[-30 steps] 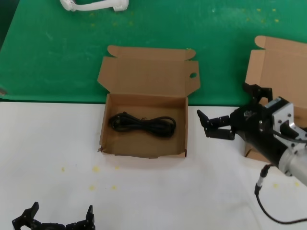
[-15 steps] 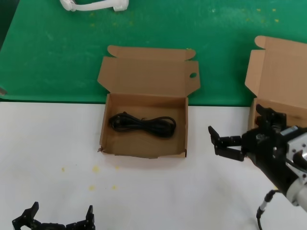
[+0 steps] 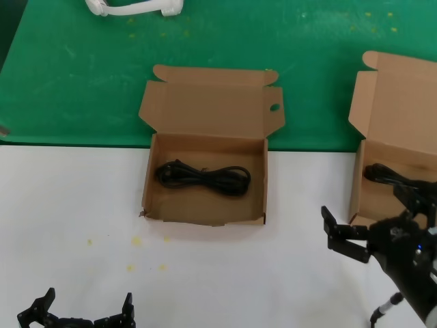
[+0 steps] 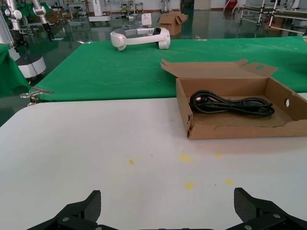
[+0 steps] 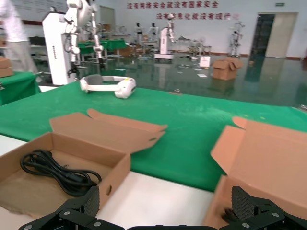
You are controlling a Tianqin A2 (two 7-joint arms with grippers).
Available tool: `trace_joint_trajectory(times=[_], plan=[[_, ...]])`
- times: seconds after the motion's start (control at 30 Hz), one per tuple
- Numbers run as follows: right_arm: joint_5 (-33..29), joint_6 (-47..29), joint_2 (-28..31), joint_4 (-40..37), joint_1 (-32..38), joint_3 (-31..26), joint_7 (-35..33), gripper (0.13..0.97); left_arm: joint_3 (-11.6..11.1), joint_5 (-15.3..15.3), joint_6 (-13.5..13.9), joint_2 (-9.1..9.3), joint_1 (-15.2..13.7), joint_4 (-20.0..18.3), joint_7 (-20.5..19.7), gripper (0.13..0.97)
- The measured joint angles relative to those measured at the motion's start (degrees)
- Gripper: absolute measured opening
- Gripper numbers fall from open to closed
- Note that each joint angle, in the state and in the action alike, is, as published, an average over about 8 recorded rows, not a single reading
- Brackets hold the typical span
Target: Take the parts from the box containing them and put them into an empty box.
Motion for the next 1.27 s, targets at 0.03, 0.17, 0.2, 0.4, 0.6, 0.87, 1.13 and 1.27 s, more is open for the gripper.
trace_joint_trajectory(times=[0.03,0.17,0.2,0.4,0.6,0.87,1.13,1.27], plan=[[0.5,0.3,-0.1,0.3,-0.7,0.3,-0.4,0.966,0.0,0.0,0.0,0.00,0.0,0.0,0.0,0.966],[2.3,1.7,-0.3,1.4,-3.6,1.5,-1.9,0.966,0.0,0.0,0.0,0.00,0.0,0.0,0.0,0.966],[2.7,2.0,-0.3,1.7,-4.3,1.8,-2.3,0.966,0.0,0.0,0.0,0.00,0.0,0.0,0.0,0.966],[5.4,4.1,-0.6,3.5,-8.5,3.6,-4.6,0.966,0.0,0.0,0.0,0.00,0.0,0.0,0.0,0.966],[8.1,6.1,-1.0,5.2,-12.8,5.4,-6.8,0.966,0.0,0.0,0.0,0.00,0.0,0.0,0.0,0.966],[11.2,8.5,-1.4,7.2,-17.7,7.5,-9.5,0.966,0.0,0.0,0.0,0.00,0.0,0.0,0.0,0.966],[11.8,8.9,-1.4,7.6,-18.6,7.8,-10.0,0.966,0.0,0.0,0.0,0.00,0.0,0.0,0.0,0.966],[11.8,9.0,-1.4,7.6,-18.6,7.8,-10.0,0.966,0.0,0.0,0.0,0.00,0.0,0.0,0.0,0.966]])
